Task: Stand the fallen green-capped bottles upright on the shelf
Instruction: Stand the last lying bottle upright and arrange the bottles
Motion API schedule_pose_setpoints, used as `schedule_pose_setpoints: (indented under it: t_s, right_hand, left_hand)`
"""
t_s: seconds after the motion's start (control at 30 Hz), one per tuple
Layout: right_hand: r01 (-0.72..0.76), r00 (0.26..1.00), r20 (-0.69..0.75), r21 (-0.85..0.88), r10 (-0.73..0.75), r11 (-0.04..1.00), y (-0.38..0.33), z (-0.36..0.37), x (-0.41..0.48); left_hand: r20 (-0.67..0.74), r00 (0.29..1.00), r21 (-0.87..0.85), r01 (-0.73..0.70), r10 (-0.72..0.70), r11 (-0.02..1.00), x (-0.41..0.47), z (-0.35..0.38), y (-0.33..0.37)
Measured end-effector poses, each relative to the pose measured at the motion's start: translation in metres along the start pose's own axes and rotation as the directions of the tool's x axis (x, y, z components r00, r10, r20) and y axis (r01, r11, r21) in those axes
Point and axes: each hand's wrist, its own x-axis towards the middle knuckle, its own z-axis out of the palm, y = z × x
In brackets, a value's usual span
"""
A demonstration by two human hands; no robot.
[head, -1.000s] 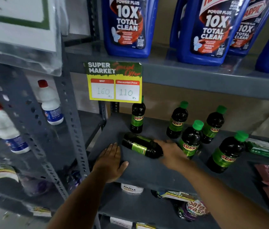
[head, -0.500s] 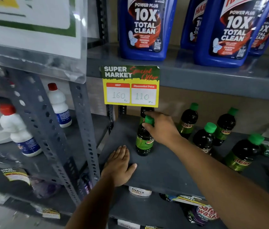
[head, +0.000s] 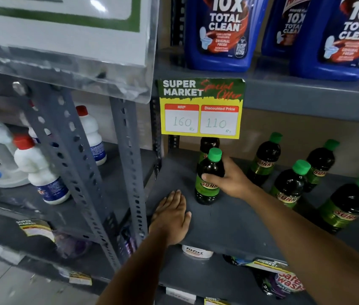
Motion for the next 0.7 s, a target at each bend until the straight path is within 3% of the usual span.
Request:
schedule_pose_setpoints:
  t_s: [0.13, 0.33, 0.7]
  right_hand:
    - [-0.001, 0.999, -0.041, -0.019, 0.0, 1.0, 0.001, 0.004, 0.002]
    - [-0.13, 0.991, 0.047, 0.096, 0.126, 0.987, 0.024, 0.015, -0.004]
    - [-0.123, 0.992, 0.032, 0.154, 0.12, 0.98, 0.055, 0.029, -0.041]
  left_hand:
    - [0.001, 1.0, 0.001, -0.009, 0.009, 1.0, 0.001, 0.0, -0.002]
    - [-0.005, 1.0, -0.008, -0.018, 0.018, 1.0, 0.002, 0.001, -0.003]
    - [-0.037, 0.999, -0.024, -0.021, 0.02, 1.0, 0.001, 0.006, -0.005]
